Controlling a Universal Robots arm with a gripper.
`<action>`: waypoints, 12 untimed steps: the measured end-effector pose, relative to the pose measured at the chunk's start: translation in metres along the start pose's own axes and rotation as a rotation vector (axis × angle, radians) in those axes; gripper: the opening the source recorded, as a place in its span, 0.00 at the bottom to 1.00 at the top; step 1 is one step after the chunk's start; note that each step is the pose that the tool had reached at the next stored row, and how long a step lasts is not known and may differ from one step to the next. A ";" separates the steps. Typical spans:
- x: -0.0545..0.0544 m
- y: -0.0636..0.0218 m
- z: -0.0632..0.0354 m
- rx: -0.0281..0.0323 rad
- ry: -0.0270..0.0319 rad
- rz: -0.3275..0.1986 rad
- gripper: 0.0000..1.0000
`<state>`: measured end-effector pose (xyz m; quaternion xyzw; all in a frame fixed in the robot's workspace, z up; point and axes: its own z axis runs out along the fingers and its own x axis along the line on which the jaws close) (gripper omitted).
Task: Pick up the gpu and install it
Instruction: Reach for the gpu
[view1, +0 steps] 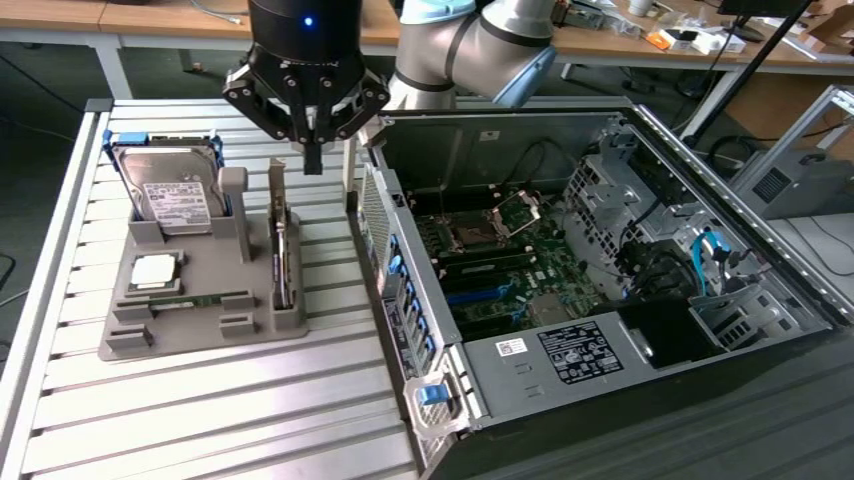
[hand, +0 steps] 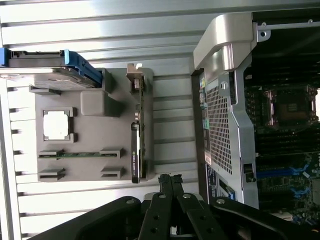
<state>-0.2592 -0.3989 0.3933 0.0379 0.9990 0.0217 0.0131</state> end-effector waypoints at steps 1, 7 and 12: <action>0.000 0.0000 0.0000 0.0000 0.0000 0.000 0.11; 0.003 -0.0002 -0.0001 0.0000 0.0000 0.000 0.11; 0.005 -0.0004 -0.0001 0.0000 0.0000 0.000 0.11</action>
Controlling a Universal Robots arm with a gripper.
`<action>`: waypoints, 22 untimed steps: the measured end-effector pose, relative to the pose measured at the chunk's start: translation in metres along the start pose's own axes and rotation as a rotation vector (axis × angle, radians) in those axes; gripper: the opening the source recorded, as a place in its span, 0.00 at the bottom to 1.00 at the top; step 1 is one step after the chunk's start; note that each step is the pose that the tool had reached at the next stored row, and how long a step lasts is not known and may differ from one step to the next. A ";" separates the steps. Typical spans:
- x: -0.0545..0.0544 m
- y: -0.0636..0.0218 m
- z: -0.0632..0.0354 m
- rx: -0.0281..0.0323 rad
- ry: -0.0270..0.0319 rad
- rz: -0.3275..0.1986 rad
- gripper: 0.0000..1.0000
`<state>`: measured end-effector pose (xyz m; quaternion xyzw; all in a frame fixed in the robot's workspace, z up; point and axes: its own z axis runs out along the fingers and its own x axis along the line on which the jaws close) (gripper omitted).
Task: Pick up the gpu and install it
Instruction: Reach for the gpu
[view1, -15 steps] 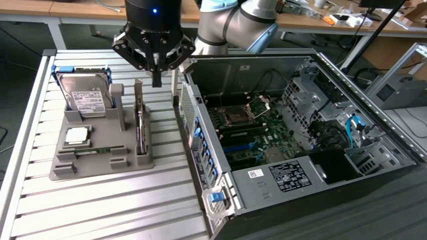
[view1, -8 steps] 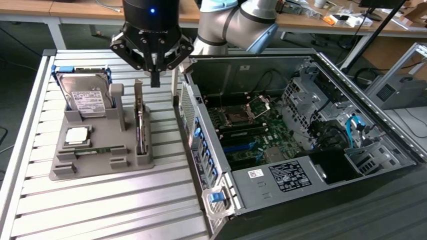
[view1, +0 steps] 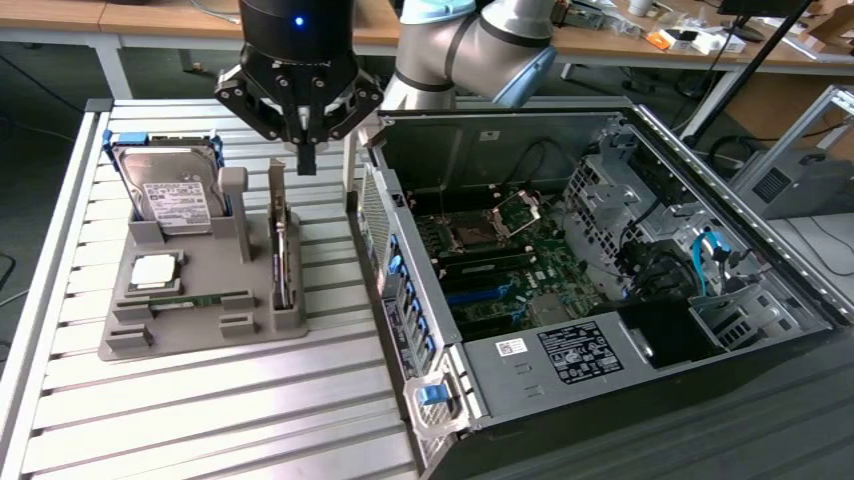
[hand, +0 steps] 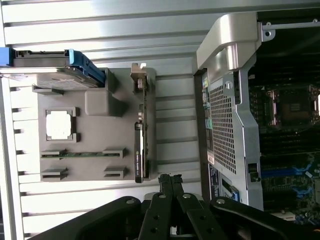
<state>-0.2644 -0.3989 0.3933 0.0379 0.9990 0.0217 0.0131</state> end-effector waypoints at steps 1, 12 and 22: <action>0.001 -0.0001 0.0000 0.0000 -0.0001 0.000 0.11; 0.004 -0.0003 -0.0001 0.0000 0.0000 0.000 0.11; 0.009 -0.0007 -0.0002 0.0000 -0.0001 0.000 0.11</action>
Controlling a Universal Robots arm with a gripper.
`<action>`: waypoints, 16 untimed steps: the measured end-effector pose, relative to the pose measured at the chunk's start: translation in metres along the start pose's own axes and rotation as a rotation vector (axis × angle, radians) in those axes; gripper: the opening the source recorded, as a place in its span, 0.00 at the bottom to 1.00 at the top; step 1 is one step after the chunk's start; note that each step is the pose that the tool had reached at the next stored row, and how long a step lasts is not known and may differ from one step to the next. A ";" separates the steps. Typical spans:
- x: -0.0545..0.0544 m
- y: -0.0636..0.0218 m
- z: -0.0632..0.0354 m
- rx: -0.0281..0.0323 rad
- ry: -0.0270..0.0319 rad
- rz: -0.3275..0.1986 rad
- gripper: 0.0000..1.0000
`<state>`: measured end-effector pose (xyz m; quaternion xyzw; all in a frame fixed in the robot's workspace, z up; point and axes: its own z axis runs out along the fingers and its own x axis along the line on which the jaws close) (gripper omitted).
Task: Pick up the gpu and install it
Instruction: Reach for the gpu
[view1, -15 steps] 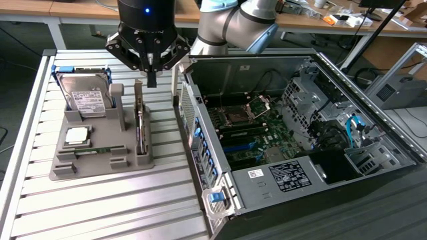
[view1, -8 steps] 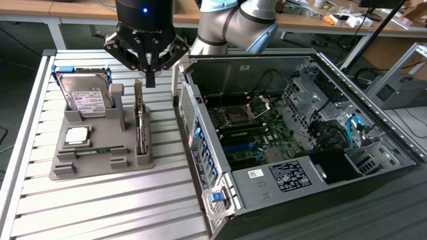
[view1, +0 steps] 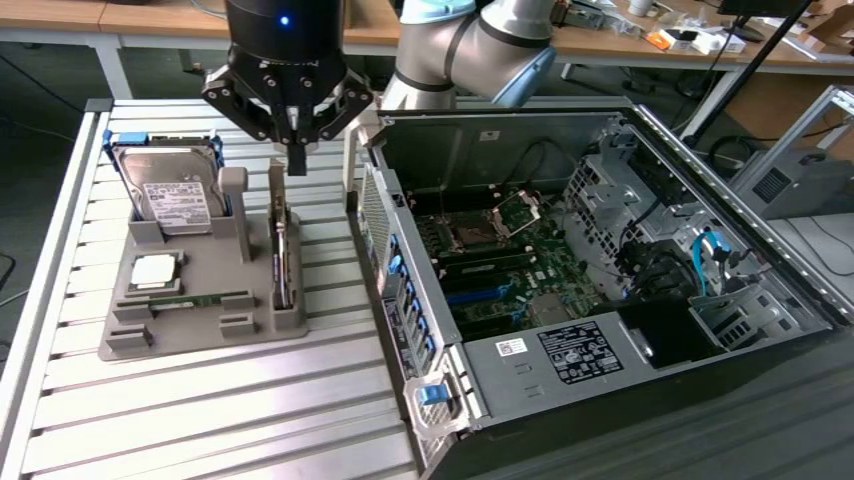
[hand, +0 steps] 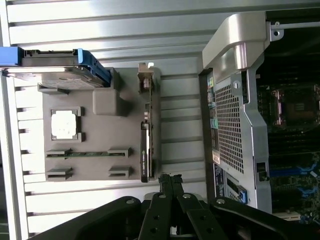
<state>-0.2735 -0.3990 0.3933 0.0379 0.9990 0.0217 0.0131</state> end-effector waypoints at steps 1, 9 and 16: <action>0.001 0.0000 0.0000 0.0001 0.0001 0.000 0.11; 0.004 -0.0003 -0.0001 0.0000 0.0000 0.000 0.11; 0.007 -0.0005 -0.0002 0.0001 0.0001 0.000 0.11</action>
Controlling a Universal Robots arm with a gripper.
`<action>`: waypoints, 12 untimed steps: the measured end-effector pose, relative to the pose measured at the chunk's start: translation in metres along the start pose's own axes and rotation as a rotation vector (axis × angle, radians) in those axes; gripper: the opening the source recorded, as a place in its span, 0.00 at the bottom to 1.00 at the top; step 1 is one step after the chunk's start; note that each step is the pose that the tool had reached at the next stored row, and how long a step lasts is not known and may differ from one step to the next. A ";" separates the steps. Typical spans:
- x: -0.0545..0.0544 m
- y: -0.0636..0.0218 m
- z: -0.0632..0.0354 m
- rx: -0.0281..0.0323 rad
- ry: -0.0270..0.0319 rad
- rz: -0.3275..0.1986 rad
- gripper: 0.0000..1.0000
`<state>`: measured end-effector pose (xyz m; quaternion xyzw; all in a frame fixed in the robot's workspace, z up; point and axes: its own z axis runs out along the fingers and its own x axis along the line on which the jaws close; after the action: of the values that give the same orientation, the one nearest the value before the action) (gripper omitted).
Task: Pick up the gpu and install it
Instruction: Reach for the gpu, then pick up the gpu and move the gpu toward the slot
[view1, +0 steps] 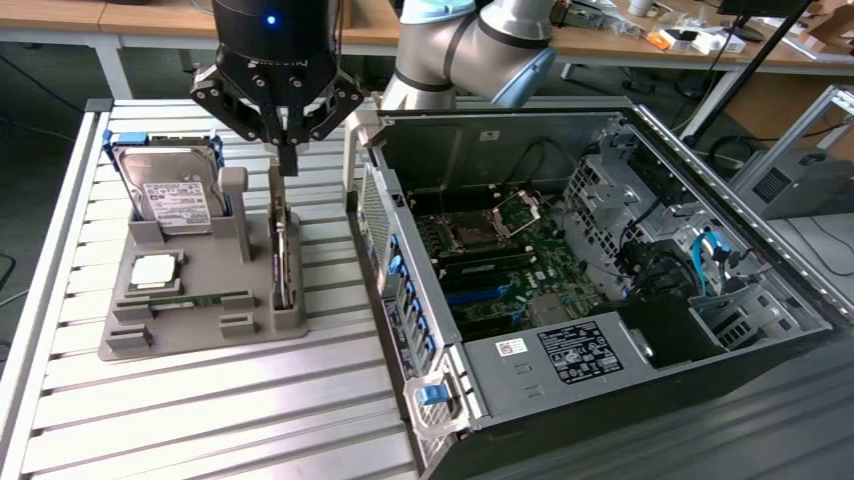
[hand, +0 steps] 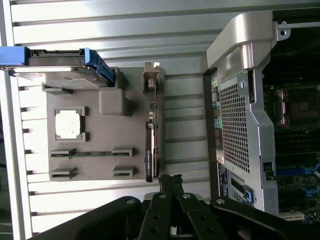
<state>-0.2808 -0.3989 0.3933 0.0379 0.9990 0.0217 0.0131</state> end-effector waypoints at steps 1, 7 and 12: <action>0.001 -0.0001 0.0000 0.0000 0.0000 0.000 0.11; 0.005 -0.0004 -0.0001 -0.0001 -0.0001 0.000 0.11; 0.005 -0.0004 -0.0001 -0.0001 0.0000 0.000 0.11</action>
<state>-0.2857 -0.3989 0.3933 0.0379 0.9990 0.0217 0.0131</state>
